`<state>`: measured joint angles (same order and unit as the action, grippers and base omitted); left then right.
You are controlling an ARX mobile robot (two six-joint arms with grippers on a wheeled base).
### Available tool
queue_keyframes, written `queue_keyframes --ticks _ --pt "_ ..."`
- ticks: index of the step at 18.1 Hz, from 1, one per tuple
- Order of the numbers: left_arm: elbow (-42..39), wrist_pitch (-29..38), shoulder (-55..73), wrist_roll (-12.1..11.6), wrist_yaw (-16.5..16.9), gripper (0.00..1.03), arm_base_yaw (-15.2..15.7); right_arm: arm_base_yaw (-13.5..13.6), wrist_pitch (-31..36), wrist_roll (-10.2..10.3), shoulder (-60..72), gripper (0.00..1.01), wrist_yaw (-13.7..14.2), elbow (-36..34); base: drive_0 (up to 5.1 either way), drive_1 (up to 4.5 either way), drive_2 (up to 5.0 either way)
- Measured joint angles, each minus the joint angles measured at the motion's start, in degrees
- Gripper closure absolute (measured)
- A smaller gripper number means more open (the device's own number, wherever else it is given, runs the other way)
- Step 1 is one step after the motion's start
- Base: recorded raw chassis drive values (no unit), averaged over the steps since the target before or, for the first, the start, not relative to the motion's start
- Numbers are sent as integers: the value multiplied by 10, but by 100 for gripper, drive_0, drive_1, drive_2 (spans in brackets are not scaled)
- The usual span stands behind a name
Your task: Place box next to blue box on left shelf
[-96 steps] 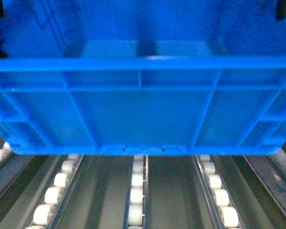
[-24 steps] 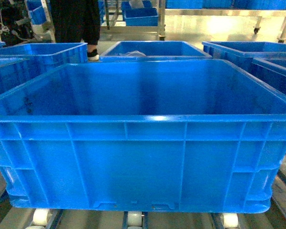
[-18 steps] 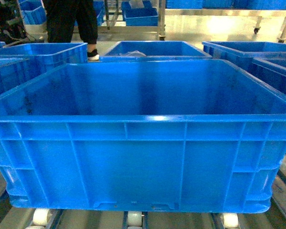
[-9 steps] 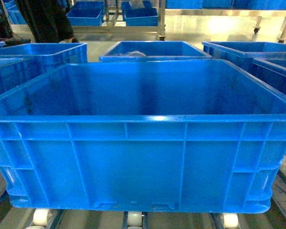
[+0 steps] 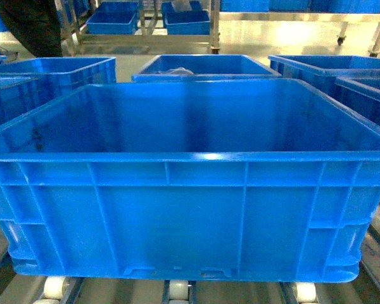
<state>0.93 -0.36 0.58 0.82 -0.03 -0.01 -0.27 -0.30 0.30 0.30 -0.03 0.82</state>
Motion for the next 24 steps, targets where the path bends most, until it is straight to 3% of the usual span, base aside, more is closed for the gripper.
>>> queue_keyframes --ticks 5,24 --pt "0 0 0 -1 0 3 0 0 0 0 0 3 0 0 0 0 0" --pt "0 0 0 -1 0 5 0 0 0 0 0 3 0 0 0 0 0"
